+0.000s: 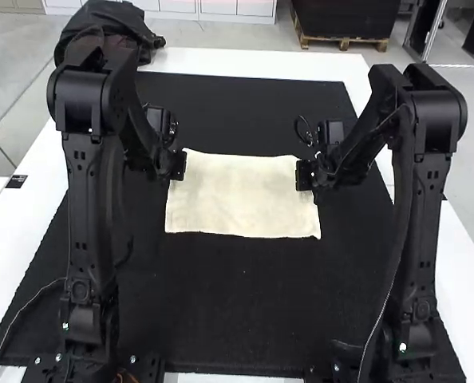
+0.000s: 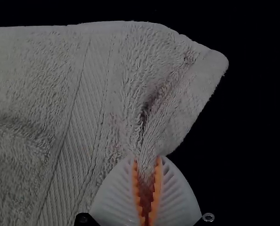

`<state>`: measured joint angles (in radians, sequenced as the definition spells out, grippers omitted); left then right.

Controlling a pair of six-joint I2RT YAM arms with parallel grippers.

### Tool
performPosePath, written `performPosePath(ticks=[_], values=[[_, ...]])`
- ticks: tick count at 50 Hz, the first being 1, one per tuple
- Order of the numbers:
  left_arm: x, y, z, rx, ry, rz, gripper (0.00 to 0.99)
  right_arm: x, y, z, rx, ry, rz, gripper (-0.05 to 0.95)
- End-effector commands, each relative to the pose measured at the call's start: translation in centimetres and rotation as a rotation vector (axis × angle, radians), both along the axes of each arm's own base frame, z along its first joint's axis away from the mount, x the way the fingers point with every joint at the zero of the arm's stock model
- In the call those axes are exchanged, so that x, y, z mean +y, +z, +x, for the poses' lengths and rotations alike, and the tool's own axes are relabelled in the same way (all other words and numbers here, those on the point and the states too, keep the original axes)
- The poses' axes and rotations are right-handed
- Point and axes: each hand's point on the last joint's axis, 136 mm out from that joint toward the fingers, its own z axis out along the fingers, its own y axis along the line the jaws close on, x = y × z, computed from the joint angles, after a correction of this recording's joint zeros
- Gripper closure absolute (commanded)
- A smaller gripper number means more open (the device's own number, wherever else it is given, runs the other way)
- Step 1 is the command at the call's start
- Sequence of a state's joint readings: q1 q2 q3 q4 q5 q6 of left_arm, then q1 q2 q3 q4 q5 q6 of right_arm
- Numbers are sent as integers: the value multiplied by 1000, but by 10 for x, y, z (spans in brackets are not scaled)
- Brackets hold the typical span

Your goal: Fold the towel.

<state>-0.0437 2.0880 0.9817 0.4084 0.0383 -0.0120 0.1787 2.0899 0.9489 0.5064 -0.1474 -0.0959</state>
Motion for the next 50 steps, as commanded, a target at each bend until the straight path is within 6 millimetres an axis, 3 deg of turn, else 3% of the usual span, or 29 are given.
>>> performPosePath(ticks=[1, 20, 38, 50], values=[[34, 19, 1, -38, 89, 42, 970, -16, 25, 3, -38, -39, 21, 926], [29, 37, -9, -59, 82, 23, 970, -35, 37, -21, -39, -56, 32, 926], [24, 59, -29, -74, 62, 5, 970, -29, 70, -34, -74, -34, 89, 926], [22, 65, -46, -43, 47, 6, 970, -26, 76, -49, -44, -43, 142, 926]])
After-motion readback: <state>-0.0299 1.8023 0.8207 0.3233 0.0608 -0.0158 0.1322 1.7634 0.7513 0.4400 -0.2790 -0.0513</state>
